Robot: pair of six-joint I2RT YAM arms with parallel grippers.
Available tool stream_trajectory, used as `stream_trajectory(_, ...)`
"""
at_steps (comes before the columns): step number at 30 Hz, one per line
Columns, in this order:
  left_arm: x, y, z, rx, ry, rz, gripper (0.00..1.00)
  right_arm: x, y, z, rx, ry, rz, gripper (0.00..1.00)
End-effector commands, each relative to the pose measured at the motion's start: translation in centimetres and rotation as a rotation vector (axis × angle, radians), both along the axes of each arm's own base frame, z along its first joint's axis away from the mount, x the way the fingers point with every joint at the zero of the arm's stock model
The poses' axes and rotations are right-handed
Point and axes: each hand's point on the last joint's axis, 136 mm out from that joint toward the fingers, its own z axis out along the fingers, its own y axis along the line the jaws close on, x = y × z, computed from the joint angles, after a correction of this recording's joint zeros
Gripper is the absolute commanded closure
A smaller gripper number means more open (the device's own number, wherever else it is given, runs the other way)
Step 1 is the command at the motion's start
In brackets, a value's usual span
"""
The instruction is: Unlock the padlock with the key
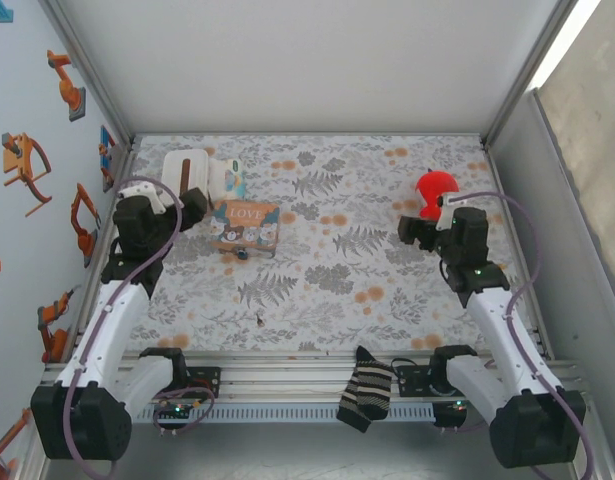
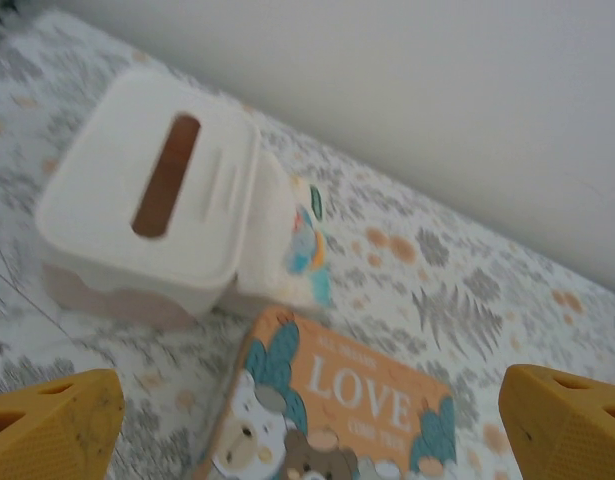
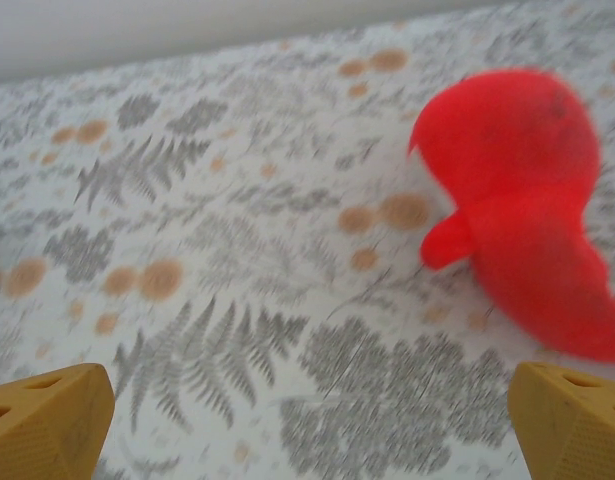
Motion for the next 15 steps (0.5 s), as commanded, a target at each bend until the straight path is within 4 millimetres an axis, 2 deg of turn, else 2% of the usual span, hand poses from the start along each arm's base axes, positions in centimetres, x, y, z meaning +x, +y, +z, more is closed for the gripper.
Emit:
stream_trajectory(1,-4.2,-3.8,-4.6,-0.126,0.263,-0.124,0.04,-3.2,2.2,-2.0,0.036,0.174,0.055,0.0)
stream_trajectory(4,-5.9,-6.0,-6.0,-0.179,0.355,-0.193,0.04,-4.3,3.7,-2.6,0.017,0.237,0.105,0.0)
stream_trajectory(7,-7.0,-7.9,-6.4,-0.221,0.4,-0.239,0.04,-5.4,5.2,-2.9,-0.012,0.278,0.159,0.0)
stream_trajectory(12,-7.7,-10.6,-7.3,-0.22,0.467,-0.304,0.04,-6.7,6.5,-3.8,-0.041,0.314,0.182,0.0)
stream_trajectory(15,-7.4,-12.5,-7.8,-0.226,0.495,-0.351,0.04,-7.3,7.2,-4.2,-0.063,0.33,0.196,0.0)
